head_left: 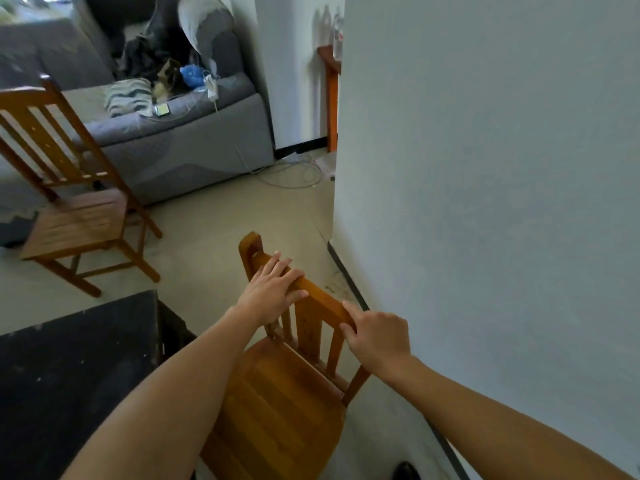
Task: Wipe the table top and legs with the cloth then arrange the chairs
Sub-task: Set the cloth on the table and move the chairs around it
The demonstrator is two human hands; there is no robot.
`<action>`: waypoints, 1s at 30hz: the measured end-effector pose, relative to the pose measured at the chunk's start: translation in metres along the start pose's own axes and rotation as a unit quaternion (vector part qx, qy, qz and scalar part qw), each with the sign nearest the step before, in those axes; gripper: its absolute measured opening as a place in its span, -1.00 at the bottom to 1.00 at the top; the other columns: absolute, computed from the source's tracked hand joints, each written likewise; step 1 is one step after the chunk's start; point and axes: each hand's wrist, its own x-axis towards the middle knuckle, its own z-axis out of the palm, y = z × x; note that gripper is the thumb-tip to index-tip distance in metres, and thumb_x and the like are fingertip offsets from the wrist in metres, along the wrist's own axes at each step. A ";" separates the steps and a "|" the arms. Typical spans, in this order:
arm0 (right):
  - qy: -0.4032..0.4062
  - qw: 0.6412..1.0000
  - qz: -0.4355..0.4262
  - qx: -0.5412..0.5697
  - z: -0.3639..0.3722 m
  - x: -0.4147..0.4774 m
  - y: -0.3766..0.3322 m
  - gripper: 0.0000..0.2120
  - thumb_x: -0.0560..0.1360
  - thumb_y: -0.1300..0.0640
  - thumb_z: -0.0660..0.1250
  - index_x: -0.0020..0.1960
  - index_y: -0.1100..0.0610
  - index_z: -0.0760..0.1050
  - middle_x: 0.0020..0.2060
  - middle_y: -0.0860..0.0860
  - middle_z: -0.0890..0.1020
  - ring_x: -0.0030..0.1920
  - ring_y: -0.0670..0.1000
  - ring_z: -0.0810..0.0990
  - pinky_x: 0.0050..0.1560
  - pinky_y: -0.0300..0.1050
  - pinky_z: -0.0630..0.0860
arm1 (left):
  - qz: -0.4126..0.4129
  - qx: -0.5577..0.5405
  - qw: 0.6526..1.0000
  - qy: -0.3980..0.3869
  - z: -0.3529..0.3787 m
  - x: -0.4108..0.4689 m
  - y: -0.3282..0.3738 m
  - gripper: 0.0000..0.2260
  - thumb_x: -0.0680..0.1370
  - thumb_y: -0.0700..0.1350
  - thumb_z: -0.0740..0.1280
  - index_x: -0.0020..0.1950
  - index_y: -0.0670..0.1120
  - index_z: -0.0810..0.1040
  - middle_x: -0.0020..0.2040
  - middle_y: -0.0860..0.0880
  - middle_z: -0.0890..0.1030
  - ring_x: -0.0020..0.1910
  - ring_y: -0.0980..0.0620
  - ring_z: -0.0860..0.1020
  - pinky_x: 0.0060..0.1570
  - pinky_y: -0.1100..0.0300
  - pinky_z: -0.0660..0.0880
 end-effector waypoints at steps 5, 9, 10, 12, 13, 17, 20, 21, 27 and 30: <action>-0.103 0.965 0.127 0.204 -0.017 0.025 0.033 -0.53 0.57 -0.31 0.09 -0.18 0.00 0.56 -0.29 -0.07 0.64 -0.29 -0.06 0.63 -0.09 0.01 0.66 | -0.067 -0.054 0.996 0.008 -0.001 -0.005 0.014 -0.46 0.57 0.27 0.12 0.51 0.12 0.17 0.59 0.00 -0.03 0.55 -0.08 -0.18 0.47 -0.16 -0.02; -0.104 0.970 0.113 0.189 -0.033 0.055 0.066 -0.53 0.60 -0.24 0.10 -0.10 0.10 0.56 -0.22 0.04 0.67 -0.26 -0.02 0.66 -0.09 0.04 0.65 | -0.244 -0.214 0.939 0.119 0.016 -0.018 0.065 -0.20 0.49 0.37 0.16 0.57 -0.01 -0.04 0.59 -0.01 -0.10 0.55 -0.07 -0.12 0.49 -0.13 0.05; -0.104 0.975 0.098 0.173 -0.037 0.066 0.072 -0.55 0.61 -0.23 0.10 -0.10 0.09 0.56 -0.21 0.04 0.66 -0.23 -0.01 0.65 -0.08 0.03 0.63 | -0.281 -0.243 0.921 0.121 0.021 -0.017 0.080 -0.10 0.45 0.40 0.17 0.57 -0.04 -0.13 0.58 -0.02 -0.15 0.55 -0.07 -0.16 0.50 -0.12 0.01; -0.112 0.980 0.062 0.155 -0.041 0.092 0.078 -0.58 0.61 -0.22 0.09 -0.07 0.05 0.55 -0.22 0.00 0.64 -0.21 -0.02 0.63 -0.08 0.01 0.62 | -0.331 -0.275 0.896 0.110 0.031 -0.009 0.106 0.04 0.39 0.42 0.25 0.54 -0.08 -0.30 0.57 -0.03 -0.24 0.54 -0.05 -0.22 0.51 -0.06 -0.06; -0.115 0.982 0.039 0.147 -0.043 0.106 0.077 -0.59 0.62 -0.22 0.09 -0.02 0.05 0.56 -0.22 -0.03 0.63 -0.20 -0.03 0.61 -0.08 -0.01 0.61 | -0.350 -0.286 0.886 0.107 0.034 -0.003 0.115 0.08 0.40 0.37 0.31 0.52 -0.09 -0.37 0.56 -0.04 -0.28 0.54 -0.05 -0.24 0.51 -0.03 -0.07; -0.128 0.982 -0.070 0.122 -0.041 0.169 0.067 -0.57 0.62 -0.22 0.10 0.24 0.02 0.55 0.05 -0.03 0.66 0.01 0.00 0.61 -0.01 -0.08 0.53 | -0.394 -0.332 0.850 0.112 0.030 0.016 0.125 0.10 0.44 0.11 0.45 0.48 -0.08 -0.44 0.54 -0.02 -0.34 0.54 -0.03 -0.20 0.50 0.06 -0.02; -0.114 0.973 -0.163 0.118 -0.035 0.204 0.044 -0.55 0.61 -0.21 0.11 0.34 0.02 0.49 0.21 0.01 0.61 0.14 0.03 0.58 0.07 -0.05 0.53 | -0.382 -0.354 0.847 0.104 0.024 0.008 0.123 0.06 0.46 0.00 0.46 0.51 -0.04 -0.40 0.54 0.01 -0.34 0.54 0.01 -0.20 0.45 0.14 -0.02; -0.106 0.969 -0.195 0.112 -0.033 0.211 0.032 -0.55 0.61 -0.20 0.12 0.36 0.02 0.46 0.26 0.02 0.58 0.19 0.04 0.56 0.11 -0.03 0.53 | -0.377 -0.360 0.847 0.100 0.021 0.003 0.123 0.05 0.46 -0.02 0.46 0.52 -0.03 -0.39 0.55 0.02 -0.33 0.54 0.02 -0.19 0.45 0.14 -0.01; -0.104 0.921 -0.374 0.033 -0.024 0.215 -0.049 -0.50 0.61 -0.20 0.13 0.49 -0.06 0.27 0.53 0.05 0.24 0.51 0.12 0.20 0.38 0.16 0.31 | -0.378 -0.338 0.861 0.044 0.008 -0.031 0.114 0.05 0.44 -0.08 0.48 0.53 0.05 -0.36 0.58 0.05 -0.20 0.55 -0.02 -0.01 0.45 0.03 0.16; -0.174 0.900 -0.399 -0.025 -0.008 0.207 -0.073 -0.54 0.63 -0.19 0.06 0.48 -0.08 0.30 0.56 0.02 0.16 0.55 0.12 0.10 0.45 0.18 0.18 | -0.376 -0.335 0.864 0.004 0.008 -0.052 0.110 0.05 0.46 -0.08 0.47 0.51 0.11 -0.38 0.58 0.07 -0.13 0.54 -0.05 0.04 0.45 -0.07 0.22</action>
